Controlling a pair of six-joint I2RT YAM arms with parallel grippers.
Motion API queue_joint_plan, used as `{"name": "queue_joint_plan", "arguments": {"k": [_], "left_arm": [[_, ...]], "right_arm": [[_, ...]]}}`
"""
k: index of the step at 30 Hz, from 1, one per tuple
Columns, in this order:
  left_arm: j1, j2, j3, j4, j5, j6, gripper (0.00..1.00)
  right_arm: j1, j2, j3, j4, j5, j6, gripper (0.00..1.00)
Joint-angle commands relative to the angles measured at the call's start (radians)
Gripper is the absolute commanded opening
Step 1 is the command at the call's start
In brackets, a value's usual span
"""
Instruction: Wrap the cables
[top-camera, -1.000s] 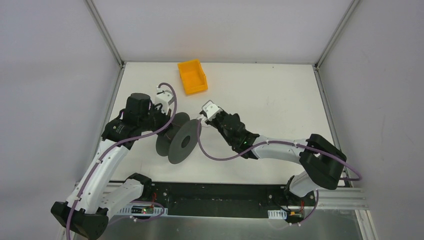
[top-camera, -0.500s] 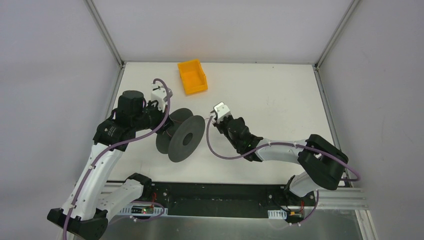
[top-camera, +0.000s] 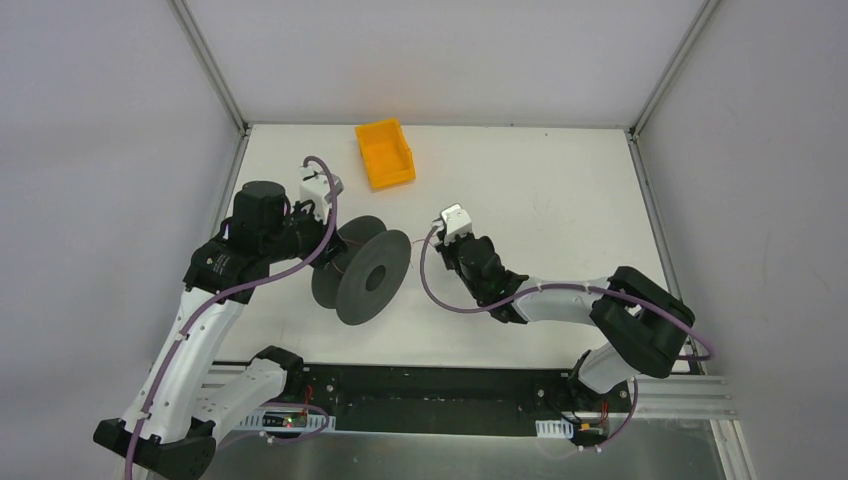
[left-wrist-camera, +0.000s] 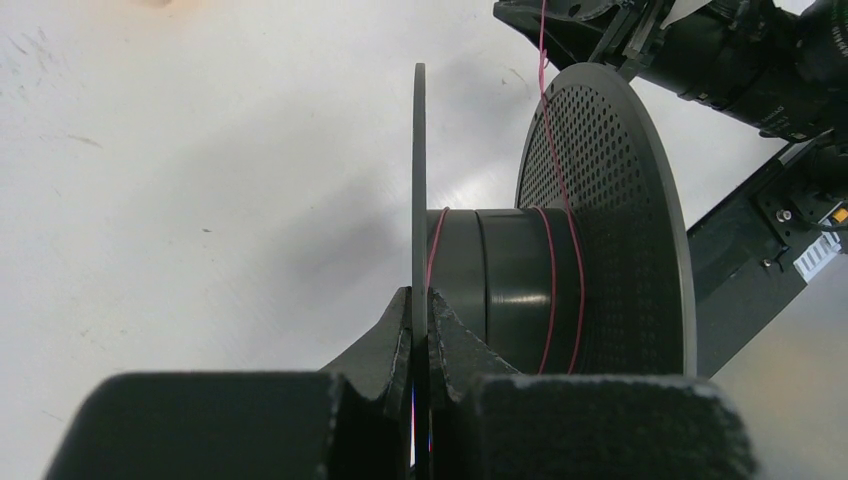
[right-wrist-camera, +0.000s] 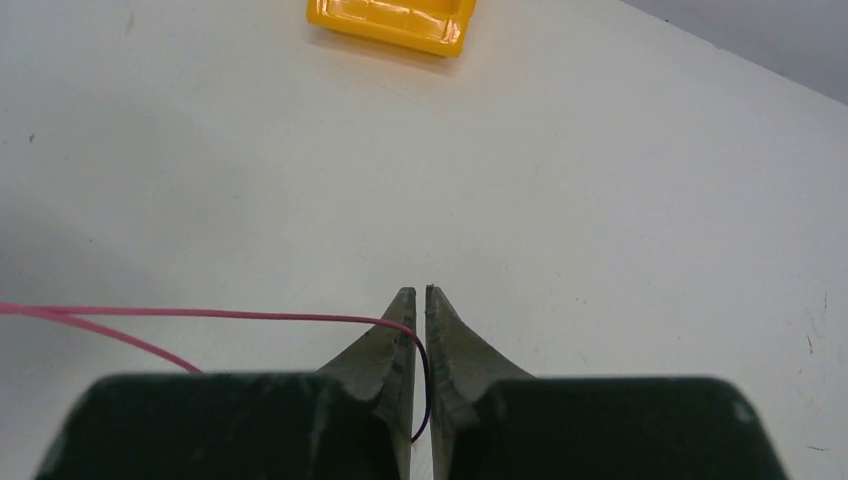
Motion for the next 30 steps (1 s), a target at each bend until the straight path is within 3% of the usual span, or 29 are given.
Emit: {"name": "queue_joint_plan", "arguments": {"k": [1,10,16,20,22,30], "left_arm": [[0.007,-0.023,0.062,0.035,0.039,-0.022,0.00],[0.011,-0.021,0.069,0.035,0.031,-0.021,0.00],[0.015,-0.020,0.064,0.036,0.029,-0.016,0.00],[0.015,-0.019,0.064,0.036,0.037,-0.022,0.00],[0.016,-0.020,0.064,0.037,0.036,-0.023,0.00],[0.026,-0.024,0.067,0.037,0.034,-0.028,0.00]], "right_arm": [[-0.014,0.016,-0.014,0.000,0.040,0.055,0.10],[-0.033,0.019,-0.013,-0.063,0.058,0.105,0.11],[-0.053,0.012,-0.011,-0.110,0.054,0.132,0.18],[-0.061,0.015,-0.014,-0.114,0.033,0.141,0.06],[-0.062,0.015,-0.015,-0.114,0.024,0.147,0.05],[-0.085,0.016,-0.030,-0.126,0.026,0.161,0.15]]}}
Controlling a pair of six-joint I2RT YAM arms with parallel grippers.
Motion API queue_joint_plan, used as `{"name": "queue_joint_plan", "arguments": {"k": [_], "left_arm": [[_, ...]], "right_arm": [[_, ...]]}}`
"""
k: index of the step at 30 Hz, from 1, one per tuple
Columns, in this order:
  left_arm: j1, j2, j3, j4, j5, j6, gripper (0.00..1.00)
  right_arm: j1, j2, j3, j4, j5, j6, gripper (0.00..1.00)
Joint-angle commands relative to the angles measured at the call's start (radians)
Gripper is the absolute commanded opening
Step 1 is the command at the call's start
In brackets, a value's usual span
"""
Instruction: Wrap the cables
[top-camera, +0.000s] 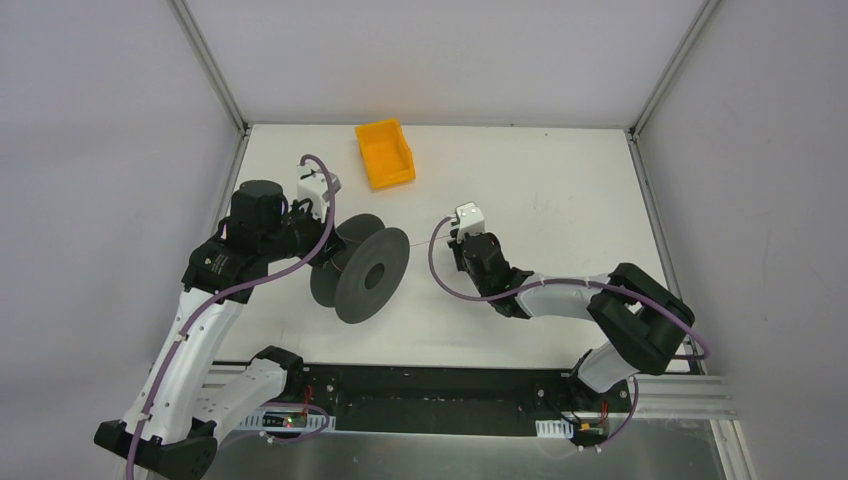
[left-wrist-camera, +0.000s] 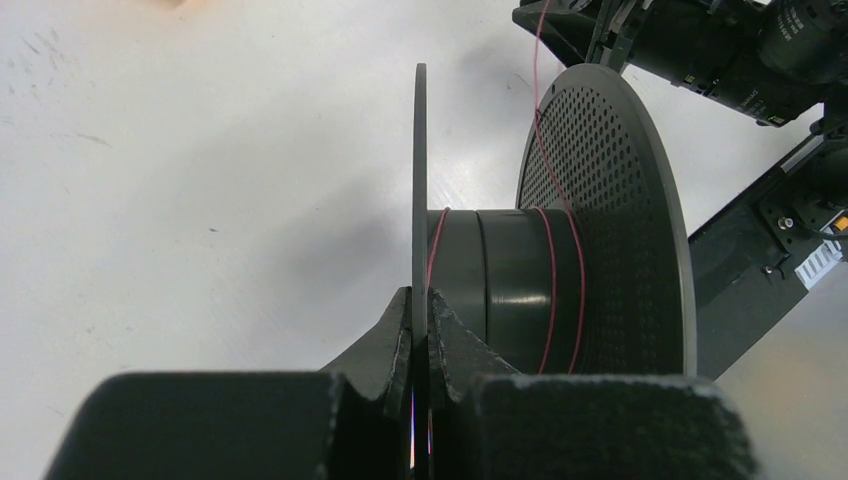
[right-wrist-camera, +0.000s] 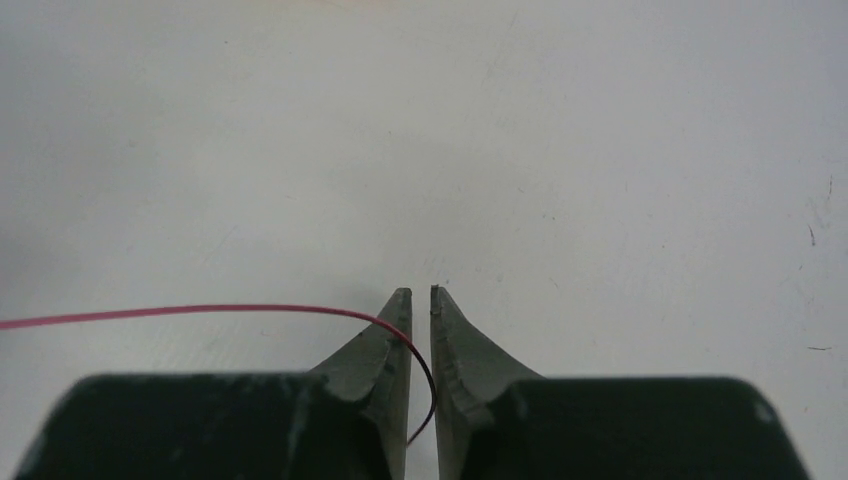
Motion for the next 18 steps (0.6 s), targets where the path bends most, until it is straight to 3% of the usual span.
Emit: {"name": "queue_joint_plan", "arguments": {"k": [1,5,8,18], "left_arm": [[0.012,-0.023,0.060,0.038,0.034,-0.029,0.00],[0.014,-0.017,0.063,0.038,0.036,-0.031,0.00],[0.014,-0.011,0.065,0.039,0.033,-0.031,0.00],[0.058,0.035,0.086,0.109,0.058,-0.313,0.00]], "right_arm": [[-0.019,-0.003,-0.019,-0.005,0.007,0.027,0.14],[-0.026,-0.012,-0.029,-0.007,-0.011,0.029,0.09],[-0.029,-0.019,-0.034,-0.009,-0.039,0.026,0.00],[-0.026,-0.050,-0.096,0.101,-0.244,0.085,0.00]]}}
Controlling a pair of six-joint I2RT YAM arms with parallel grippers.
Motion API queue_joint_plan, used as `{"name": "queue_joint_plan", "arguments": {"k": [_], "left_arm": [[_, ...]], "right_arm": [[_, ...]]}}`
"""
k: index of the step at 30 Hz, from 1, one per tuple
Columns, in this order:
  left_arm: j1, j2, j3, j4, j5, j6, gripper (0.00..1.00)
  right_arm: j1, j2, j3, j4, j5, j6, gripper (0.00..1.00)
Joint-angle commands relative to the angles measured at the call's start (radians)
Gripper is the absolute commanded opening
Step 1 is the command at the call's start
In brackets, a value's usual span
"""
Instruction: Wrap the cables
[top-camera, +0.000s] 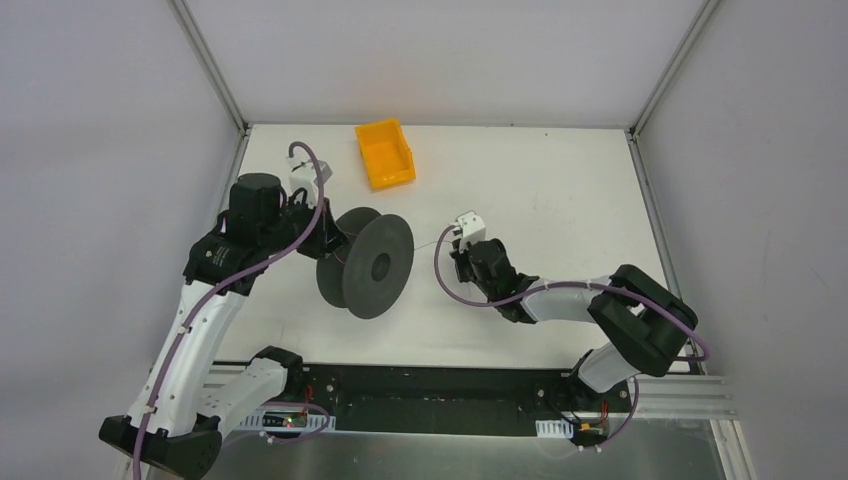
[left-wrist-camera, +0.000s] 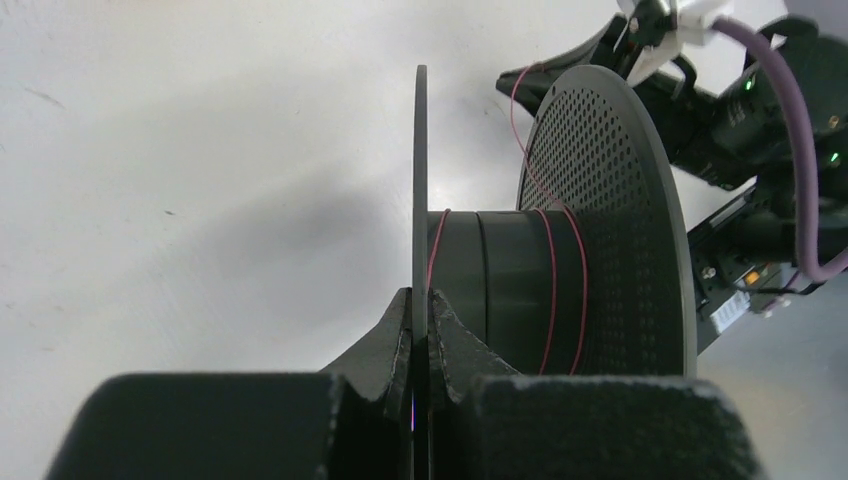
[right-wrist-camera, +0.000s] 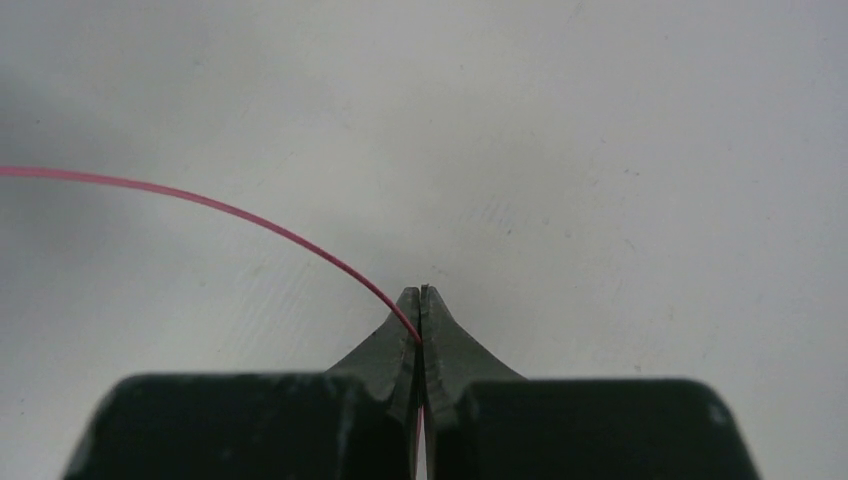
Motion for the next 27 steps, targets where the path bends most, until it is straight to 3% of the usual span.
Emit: {"name": "queue_joint_plan", "arguments": {"k": [1,7,13,19,24,27], "left_arm": [[0.041,0.014,0.070,0.106,0.039,-0.219,0.00],[0.099,-0.003,0.007,0.230,0.004,-0.497,0.00],[0.107,-0.077,-0.127,0.422,-0.092,-0.697,0.00],[0.107,-0.087,-0.143,0.439,-0.191,-0.678,0.00],[0.104,-0.080,-0.157,0.435,-0.240,-0.489,0.00],[0.104,-0.098,-0.186,0.431,-0.351,-0.484,0.00]], "right_arm": [[0.002,-0.046,-0.047,0.119,-0.090,0.061,0.00],[0.083,-0.100,-0.047,0.120,-0.049,0.072,0.00],[0.179,-0.111,0.031,0.013,-0.006,0.191,0.00],[0.299,-0.112,0.129,-0.137,0.130,0.186,0.00],[0.362,-0.117,0.233,-0.305,0.198,0.179,0.00],[0.398,-0.120,0.257,-0.321,0.207,0.171,0.00]]}}
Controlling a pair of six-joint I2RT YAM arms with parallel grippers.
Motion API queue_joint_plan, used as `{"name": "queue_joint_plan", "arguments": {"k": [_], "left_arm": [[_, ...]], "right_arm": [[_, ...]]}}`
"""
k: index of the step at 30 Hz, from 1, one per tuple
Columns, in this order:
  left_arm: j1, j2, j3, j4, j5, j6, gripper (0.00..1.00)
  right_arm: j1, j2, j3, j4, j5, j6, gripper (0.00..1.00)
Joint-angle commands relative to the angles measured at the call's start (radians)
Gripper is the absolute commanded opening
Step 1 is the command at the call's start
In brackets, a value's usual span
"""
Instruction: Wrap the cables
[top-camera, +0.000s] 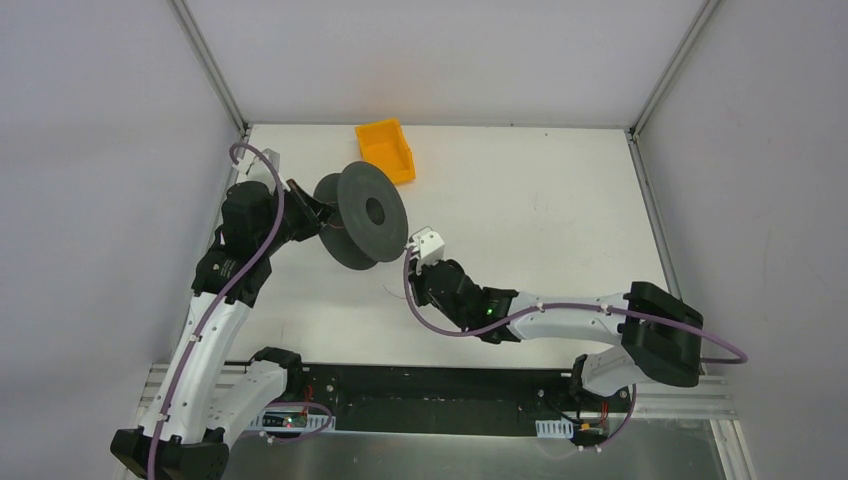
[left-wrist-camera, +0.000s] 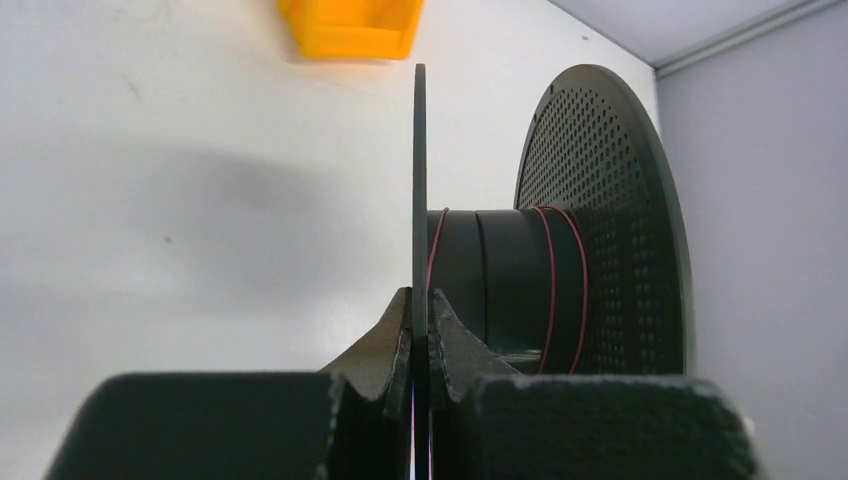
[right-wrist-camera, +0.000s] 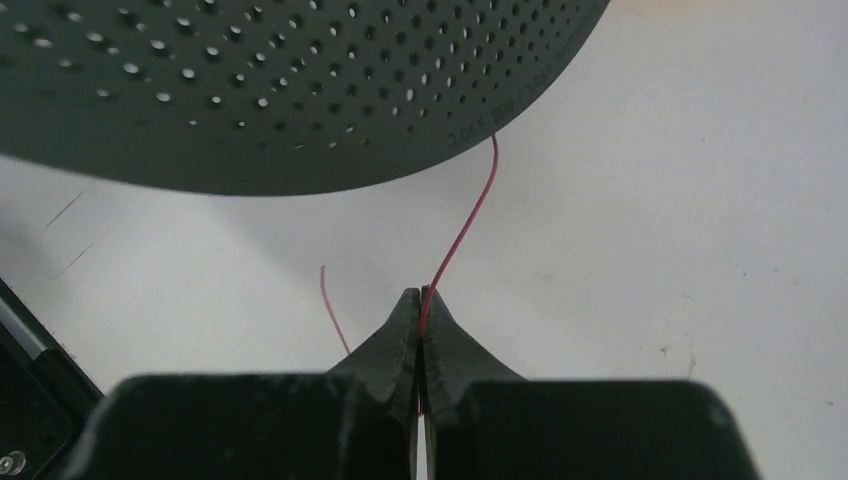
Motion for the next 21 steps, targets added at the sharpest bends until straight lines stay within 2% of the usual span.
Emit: {"name": "queue_joint_plan", "arguments": {"k": [1,9,21], "left_arm": [[0.009,-0.036,-0.019,0.086,-0.137,0.064,0.00],[0.005,-0.027,-0.028,0.055,-0.262,0.086,0.00],[0.006,-0.013,-0.003,-0.017,-0.352,0.072,0.00]], "right_arm": [[0.053,-0.031,0.068,-0.080,0.075,-0.002,0.00],[0.134,0.041,0.182,-0.139,0.119,-0.093,0.02],[0.185,0.149,0.278,-0.137,0.148,-0.156,0.04]]}}
